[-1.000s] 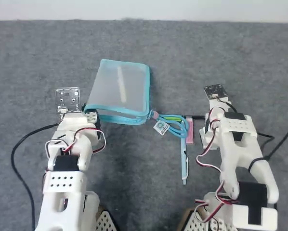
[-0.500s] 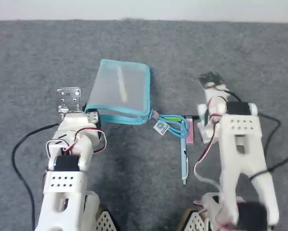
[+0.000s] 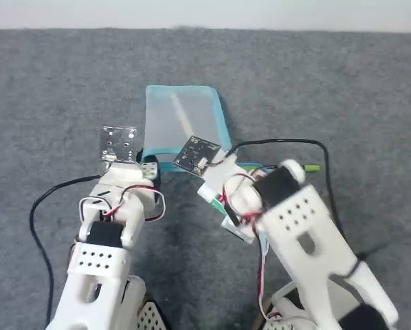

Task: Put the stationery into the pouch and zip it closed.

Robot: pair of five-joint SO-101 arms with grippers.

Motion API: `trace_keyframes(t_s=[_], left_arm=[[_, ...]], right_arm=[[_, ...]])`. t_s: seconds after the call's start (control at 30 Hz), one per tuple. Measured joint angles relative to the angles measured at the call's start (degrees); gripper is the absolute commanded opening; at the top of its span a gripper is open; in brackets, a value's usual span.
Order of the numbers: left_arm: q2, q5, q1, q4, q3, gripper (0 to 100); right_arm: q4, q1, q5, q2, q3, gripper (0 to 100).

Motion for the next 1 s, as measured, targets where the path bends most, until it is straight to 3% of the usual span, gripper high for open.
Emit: trace_keyframes(t_s=[0.3, 0.57, 0.83, 1.0], left_arm=[[0.0, 0.0, 3.25, 0.0, 0.0, 1], [0.0, -0.09, 3.6, 0.0, 0.0, 1], [0.0, -1.32, 9.23, 0.0, 2.02, 1], [0.0, -2.73, 9.58, 0.0, 2.02, 1]], right_arm=[[-0.26, 0.18, -4.13, 15.03, -13.71, 0.7], [4.66, 4.04, -5.71, 31.91, -30.42, 0.7], [5.71, 8.44, -11.96, 42.99, -45.45, 1.1], [5.8, 8.88, -13.36, 43.52, -47.3, 15.0]])
